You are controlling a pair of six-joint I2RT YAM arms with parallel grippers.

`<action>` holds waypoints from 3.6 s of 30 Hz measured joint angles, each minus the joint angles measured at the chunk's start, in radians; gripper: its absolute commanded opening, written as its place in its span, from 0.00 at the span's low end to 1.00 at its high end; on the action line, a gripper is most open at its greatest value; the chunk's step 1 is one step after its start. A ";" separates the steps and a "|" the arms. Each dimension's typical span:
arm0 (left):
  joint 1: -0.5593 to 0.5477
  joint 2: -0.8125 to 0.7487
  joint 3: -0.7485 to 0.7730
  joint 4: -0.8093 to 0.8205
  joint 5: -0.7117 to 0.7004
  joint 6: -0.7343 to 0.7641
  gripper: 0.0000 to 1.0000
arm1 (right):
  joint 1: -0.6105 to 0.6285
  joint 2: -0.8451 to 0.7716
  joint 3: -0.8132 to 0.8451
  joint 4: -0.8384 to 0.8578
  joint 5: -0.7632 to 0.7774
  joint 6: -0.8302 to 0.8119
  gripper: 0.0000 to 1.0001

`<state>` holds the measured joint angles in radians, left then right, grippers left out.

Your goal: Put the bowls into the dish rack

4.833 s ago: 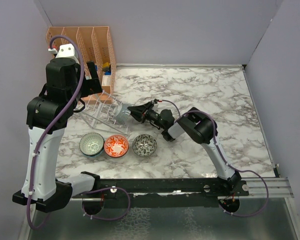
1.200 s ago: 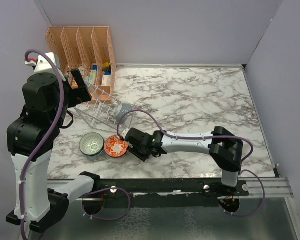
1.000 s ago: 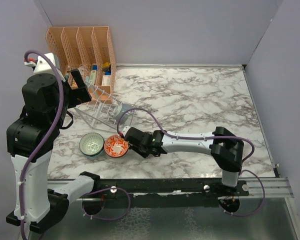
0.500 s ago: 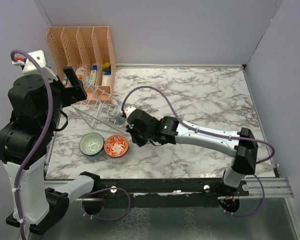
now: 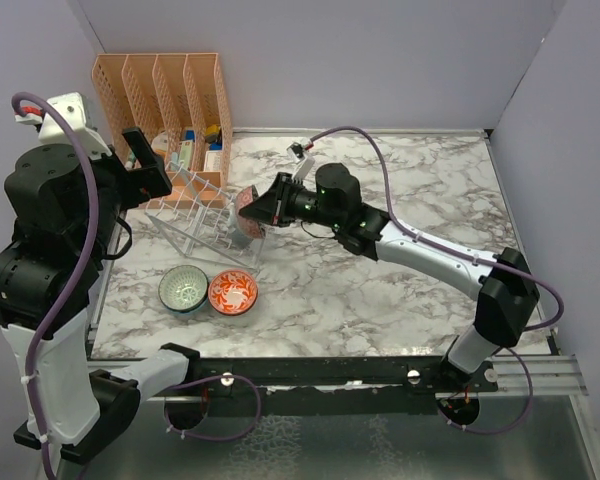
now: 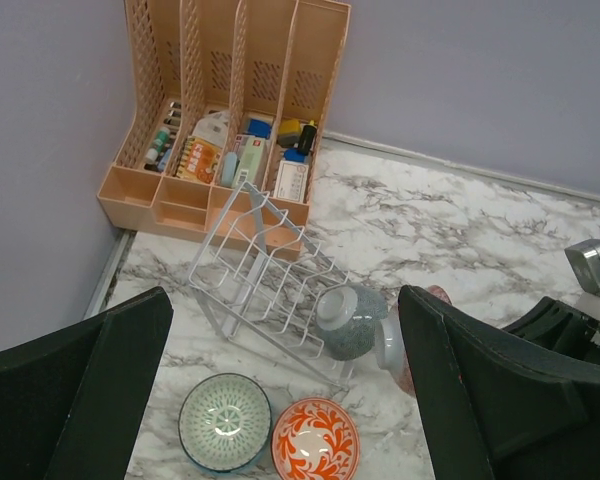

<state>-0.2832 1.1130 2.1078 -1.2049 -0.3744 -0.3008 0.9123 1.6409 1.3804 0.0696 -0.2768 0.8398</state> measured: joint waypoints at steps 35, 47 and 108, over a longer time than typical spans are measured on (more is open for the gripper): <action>0.000 0.025 0.025 -0.046 0.026 0.040 0.99 | -0.046 0.473 -0.147 1.145 0.153 0.888 0.05; 0.000 0.028 0.010 -0.046 0.026 0.046 0.99 | -0.047 0.569 -0.140 1.183 0.157 0.937 0.08; -0.020 0.025 -0.023 -0.038 0.023 0.057 0.99 | -0.109 0.687 -0.058 1.144 0.001 0.962 0.40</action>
<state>-0.3035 1.1381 2.0846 -1.2430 -0.3511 -0.2436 0.8036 2.3283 1.3220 1.2137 -0.2760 1.8019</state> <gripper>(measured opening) 0.992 0.379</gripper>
